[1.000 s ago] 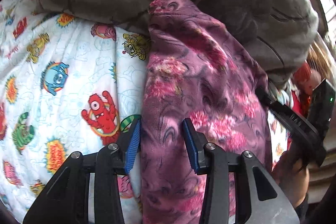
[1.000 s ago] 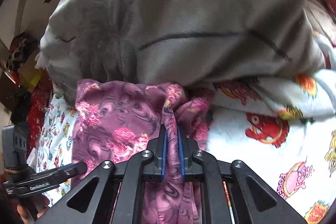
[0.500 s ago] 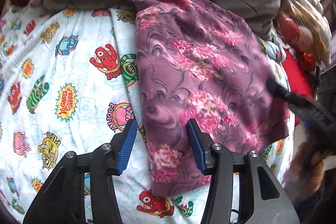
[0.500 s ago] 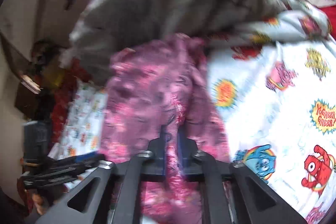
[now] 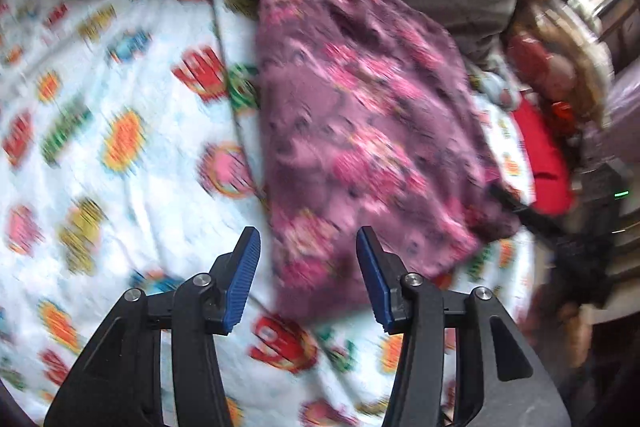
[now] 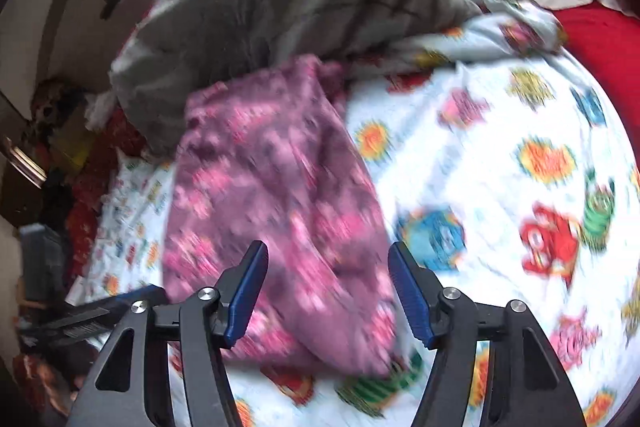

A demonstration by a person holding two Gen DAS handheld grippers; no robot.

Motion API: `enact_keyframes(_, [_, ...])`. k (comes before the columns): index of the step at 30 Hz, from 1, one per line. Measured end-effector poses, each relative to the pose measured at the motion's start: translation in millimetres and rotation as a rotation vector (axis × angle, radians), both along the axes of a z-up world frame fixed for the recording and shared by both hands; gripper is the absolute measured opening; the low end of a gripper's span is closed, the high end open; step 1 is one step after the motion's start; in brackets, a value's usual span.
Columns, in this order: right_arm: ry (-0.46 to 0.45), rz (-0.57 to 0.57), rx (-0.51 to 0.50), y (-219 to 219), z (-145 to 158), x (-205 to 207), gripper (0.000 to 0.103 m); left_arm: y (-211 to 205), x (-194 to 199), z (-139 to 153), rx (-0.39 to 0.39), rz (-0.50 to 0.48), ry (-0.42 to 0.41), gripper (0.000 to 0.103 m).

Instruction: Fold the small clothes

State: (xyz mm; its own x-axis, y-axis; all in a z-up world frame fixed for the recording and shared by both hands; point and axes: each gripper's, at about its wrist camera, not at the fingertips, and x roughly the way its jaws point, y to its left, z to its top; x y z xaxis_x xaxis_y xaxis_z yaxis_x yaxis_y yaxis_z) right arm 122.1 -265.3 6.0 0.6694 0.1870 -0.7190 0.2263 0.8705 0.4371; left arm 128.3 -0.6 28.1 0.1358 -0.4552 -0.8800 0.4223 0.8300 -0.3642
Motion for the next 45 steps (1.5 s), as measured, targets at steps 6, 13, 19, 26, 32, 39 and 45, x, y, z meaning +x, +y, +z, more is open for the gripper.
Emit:
enact_keyframes(6, [-0.111,0.067,0.156,0.7,11.9,-19.6,0.013,-4.0,-3.8,-13.3,0.033,-0.006,0.034,0.048])
enact_keyframes(13, [0.059,0.019,0.214,-18.4,-30.1,-13.0,0.026,17.2,10.7,-6.1,-0.020,-0.007,0.062,0.048])
enact_keyframes(19, [-0.096,-0.028,0.131,-33.9,24.5,17.1,0.054,-8.1,68.9,31.2,-0.054,-0.004,-0.042,0.048])
enact_keyframes(26, [-0.085,-0.022,0.132,-36.9,27.2,110.4,0.051,-60.7,136.9,11.3,0.021,0.044,-0.041,0.049])
enact_keyframes(32, [0.040,-0.059,0.115,-46.2,-11.9,154.1,0.013,-46.6,167.0,-29.9,-0.069,0.151,0.138,0.058])
enact_keyframes(39, [-0.069,-0.004,0.211,-57.9,-0.6,89.2,0.071,-1.0,120.0,-16.0,-0.222,0.048,0.153,0.058])
enact_keyframes(45, [-0.071,0.073,0.263,-50.5,-24.1,58.6,0.073,-22.2,92.3,-32.5,-0.196,0.011,0.197,0.066])
